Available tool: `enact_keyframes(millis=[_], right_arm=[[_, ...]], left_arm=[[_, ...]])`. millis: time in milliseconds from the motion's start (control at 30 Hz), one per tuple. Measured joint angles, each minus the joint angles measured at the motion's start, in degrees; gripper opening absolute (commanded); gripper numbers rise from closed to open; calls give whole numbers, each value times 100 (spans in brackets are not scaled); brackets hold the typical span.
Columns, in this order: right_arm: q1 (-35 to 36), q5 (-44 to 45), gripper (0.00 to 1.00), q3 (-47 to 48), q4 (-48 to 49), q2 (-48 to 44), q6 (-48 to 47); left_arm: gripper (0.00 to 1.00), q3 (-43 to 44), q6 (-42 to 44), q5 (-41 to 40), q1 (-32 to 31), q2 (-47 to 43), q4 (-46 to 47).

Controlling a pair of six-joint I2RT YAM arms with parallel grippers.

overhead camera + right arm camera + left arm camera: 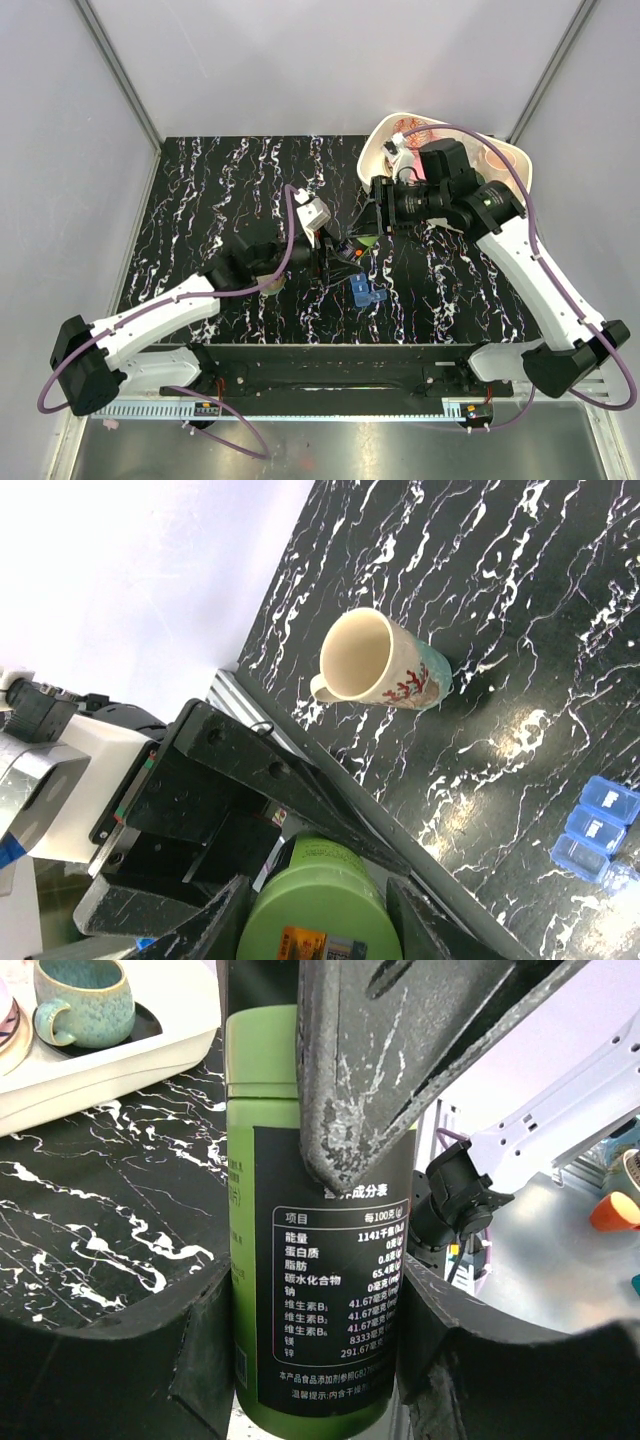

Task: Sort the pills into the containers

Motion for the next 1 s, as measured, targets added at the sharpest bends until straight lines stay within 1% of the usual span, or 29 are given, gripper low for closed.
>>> enact_keyframes(millis=[67, 100, 200, 333, 400, 433, 467, 567, 633, 667, 967, 1000], right_arm=[[0, 83, 43, -173, 232, -120, 122], [0, 120, 52, -275, 367, -181, 179], [2, 264, 59, -739, 931, -459, 496], [7, 472, 59, -1370, 1744, -861, 968], [7, 577, 56, -1709, 2210, -1091, 1217], [7, 636, 51, -1836, 2378, -1182, 1316], [7, 675, 49, -1934, 2511, -1263, 1408], [9, 767, 46, -2083, 2796, -1397, 1582], [11, 809, 49, -2116, 2885, -1427, 1641], [11, 820, 54, -2133, 2929, -1432, 1661], [13, 951, 63, -2271, 3176, -1565, 1823], [13, 970, 66, -2280, 3246, -1585, 1843]], left_arm=[[0, -57, -138, -98, -26, -2, 114], [0, -98, -225, -155, -42, -9, 188], [0, -267, -518, -330, -85, -52, 435], [0, -420, -894, -584, -164, -87, 717], [0, -444, -1027, -723, -214, -94, 798], [0, -444, -1073, -798, -240, -107, 815], [0, -444, -1102, -852, -262, -120, 835], [0, -444, -1161, -964, -297, -144, 927], [0, -444, -1180, -1008, -304, -146, 979], [0, -444, -1189, -1036, -310, -146, 999], [0, -444, -1272, -1196, -385, -144, 1099], [0, -444, -1287, -1198, -393, -144, 1091]])
